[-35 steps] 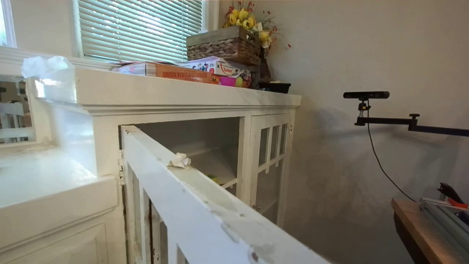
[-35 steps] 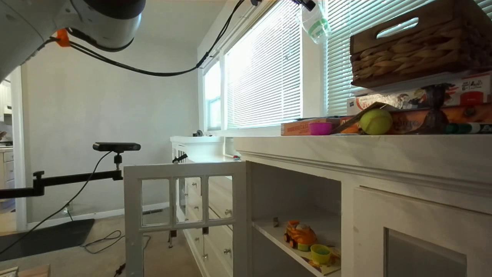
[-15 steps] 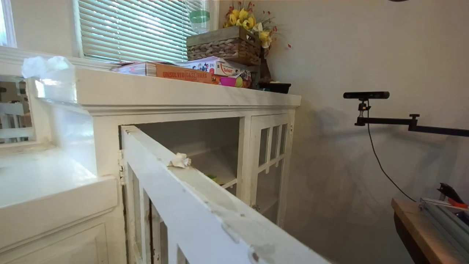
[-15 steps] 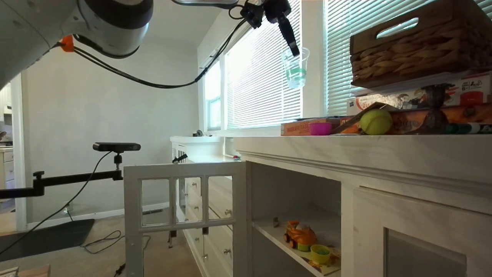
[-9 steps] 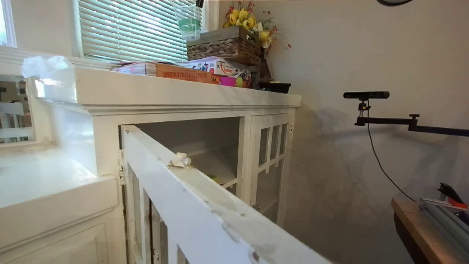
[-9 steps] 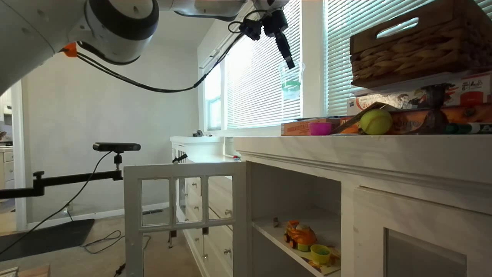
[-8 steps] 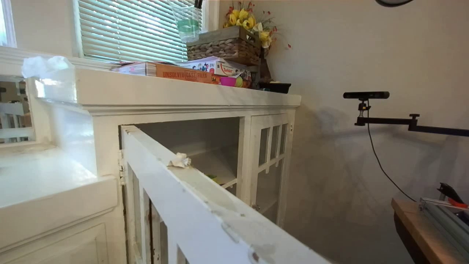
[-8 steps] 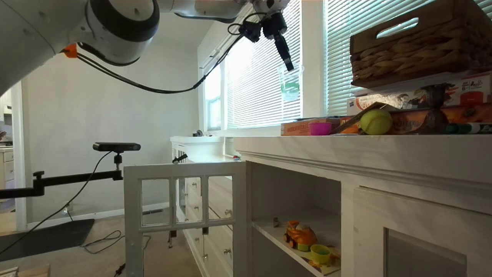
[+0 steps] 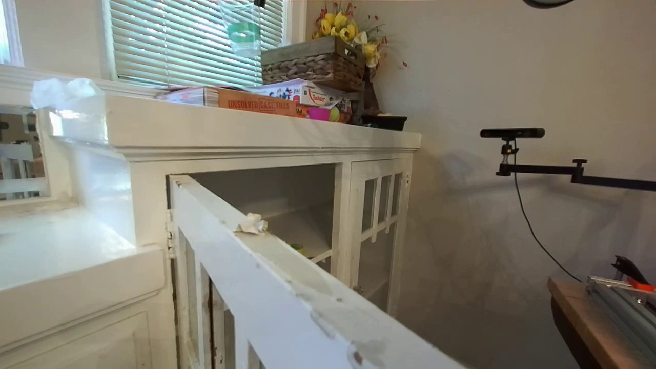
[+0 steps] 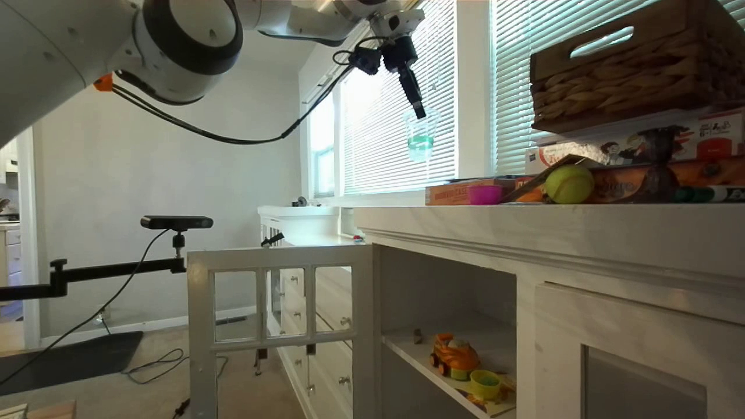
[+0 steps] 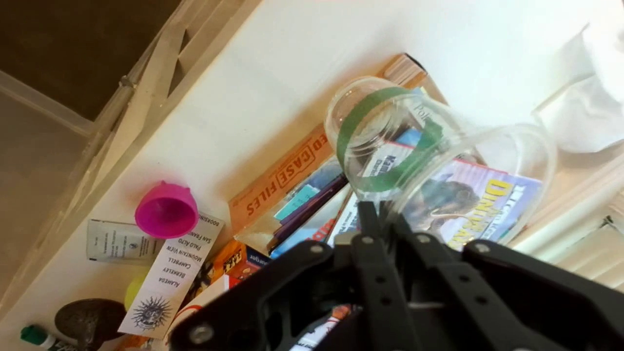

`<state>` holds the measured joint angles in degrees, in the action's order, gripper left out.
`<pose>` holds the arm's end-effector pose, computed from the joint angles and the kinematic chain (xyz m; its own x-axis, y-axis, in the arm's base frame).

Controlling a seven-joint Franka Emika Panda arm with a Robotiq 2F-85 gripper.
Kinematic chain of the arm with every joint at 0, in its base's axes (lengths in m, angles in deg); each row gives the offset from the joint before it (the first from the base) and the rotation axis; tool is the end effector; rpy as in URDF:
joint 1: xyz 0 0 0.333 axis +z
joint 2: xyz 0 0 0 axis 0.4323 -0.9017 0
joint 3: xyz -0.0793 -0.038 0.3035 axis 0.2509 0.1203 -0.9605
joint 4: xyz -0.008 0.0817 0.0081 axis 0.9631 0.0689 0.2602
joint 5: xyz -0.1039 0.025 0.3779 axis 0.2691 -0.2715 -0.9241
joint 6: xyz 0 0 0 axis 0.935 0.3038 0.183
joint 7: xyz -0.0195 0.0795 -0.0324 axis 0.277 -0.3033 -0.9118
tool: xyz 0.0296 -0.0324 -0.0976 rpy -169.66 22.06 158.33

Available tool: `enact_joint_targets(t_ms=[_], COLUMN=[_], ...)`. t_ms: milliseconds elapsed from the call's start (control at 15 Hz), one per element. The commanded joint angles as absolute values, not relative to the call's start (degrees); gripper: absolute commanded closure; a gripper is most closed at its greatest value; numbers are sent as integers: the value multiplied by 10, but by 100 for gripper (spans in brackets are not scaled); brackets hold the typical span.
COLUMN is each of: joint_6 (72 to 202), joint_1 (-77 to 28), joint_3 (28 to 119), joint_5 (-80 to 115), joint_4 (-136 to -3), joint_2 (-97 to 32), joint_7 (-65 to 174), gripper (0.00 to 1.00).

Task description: Pour the contents in the clear cup into the basket.

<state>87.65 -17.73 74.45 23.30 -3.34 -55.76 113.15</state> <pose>0.6970 0.0500 0.6899 0.4293 -0.8389 0.3347 -0.8318 -0.5116 -0.2153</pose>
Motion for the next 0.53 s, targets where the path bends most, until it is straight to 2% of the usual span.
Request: enact_joint_targets(t_ms=[0, 467], joint_6=[880, 912], joint_1=[-172, -168], joint_3=[730, 707], joint_5=[209, 191], joint_4=[-14, -17], joint_2=[-567, -582], joint_7=[1133, 1088], gripper=[98, 98])
